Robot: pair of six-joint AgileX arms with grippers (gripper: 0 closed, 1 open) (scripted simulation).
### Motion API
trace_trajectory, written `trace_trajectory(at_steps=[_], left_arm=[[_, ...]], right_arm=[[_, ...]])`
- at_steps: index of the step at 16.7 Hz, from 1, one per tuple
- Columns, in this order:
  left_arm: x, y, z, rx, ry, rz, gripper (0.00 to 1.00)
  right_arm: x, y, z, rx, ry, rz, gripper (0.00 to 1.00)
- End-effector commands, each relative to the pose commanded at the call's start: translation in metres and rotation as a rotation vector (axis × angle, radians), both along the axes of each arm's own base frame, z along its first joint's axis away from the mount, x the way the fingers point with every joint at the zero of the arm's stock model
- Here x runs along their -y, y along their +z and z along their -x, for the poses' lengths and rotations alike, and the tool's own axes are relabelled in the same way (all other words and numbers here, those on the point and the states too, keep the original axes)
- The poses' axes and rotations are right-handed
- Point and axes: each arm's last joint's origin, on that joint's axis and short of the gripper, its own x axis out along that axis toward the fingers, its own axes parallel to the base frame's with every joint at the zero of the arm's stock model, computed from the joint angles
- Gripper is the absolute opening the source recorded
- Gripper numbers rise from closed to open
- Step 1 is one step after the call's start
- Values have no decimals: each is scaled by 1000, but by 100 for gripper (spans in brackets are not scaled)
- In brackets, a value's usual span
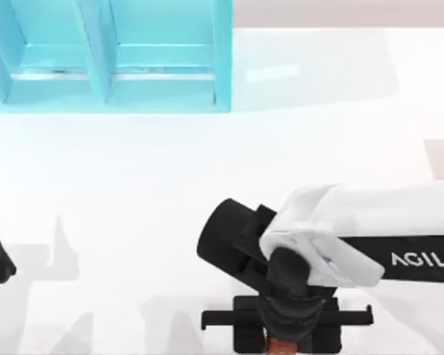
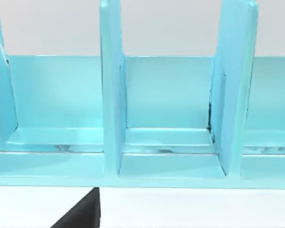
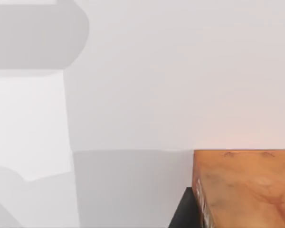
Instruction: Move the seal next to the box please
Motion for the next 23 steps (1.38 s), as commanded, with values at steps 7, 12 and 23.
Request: trace_trajectory(at_steps=[7,12,23], left_arm=[[0,0,0,0,0,0,100],[0,0,0,0,0,0,100],[0,0,0,0,0,0,100]], right_arm=[[0,5,-1,3,-2,-4,0],[-1,28,-1,3,-3,-3,0],[2,51,-11,-6,-3,7,0]])
